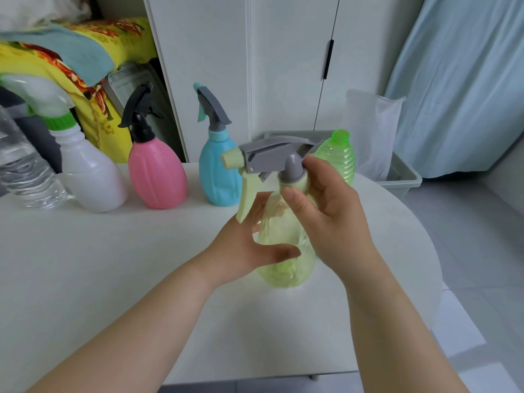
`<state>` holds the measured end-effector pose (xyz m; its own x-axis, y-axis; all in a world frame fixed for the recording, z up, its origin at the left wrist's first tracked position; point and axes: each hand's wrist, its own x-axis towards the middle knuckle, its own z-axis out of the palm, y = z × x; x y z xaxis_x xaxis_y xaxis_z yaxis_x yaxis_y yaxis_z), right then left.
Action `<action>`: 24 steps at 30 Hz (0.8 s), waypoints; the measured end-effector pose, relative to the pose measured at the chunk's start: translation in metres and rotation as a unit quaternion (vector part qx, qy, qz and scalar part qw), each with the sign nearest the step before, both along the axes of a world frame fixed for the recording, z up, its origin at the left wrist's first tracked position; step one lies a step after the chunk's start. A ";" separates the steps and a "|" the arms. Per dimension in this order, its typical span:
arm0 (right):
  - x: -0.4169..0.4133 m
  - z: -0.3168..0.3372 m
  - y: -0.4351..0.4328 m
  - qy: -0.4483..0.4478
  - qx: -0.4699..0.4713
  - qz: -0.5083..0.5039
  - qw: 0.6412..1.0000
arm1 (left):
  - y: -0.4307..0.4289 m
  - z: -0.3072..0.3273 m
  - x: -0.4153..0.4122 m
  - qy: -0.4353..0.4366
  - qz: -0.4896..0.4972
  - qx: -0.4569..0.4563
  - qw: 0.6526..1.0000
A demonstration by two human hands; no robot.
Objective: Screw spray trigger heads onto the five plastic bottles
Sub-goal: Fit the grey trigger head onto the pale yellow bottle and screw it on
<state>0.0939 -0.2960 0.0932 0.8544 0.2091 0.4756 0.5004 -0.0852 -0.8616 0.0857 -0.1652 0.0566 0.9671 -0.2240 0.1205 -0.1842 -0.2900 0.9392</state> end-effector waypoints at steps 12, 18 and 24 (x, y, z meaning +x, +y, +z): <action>-0.001 -0.001 0.004 0.039 0.046 -0.028 0.998 | 0.006 -0.004 -0.002 0.010 -0.025 0.008 1.000; 0.000 -0.003 0.005 0.027 0.050 -0.045 0.997 | -0.007 -0.017 -0.008 -0.039 0.072 0.049 0.995; 0.002 0.004 -0.006 0.082 0.079 0.074 0.991 | 0.004 0.001 0.000 0.043 -0.036 0.092 0.994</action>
<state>0.0964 -0.3024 0.0977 0.8884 0.2717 0.3701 0.3498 0.1217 -0.9289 0.0856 -0.1612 0.0580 0.9526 -0.3040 -0.0106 -0.1330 -0.4474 0.8844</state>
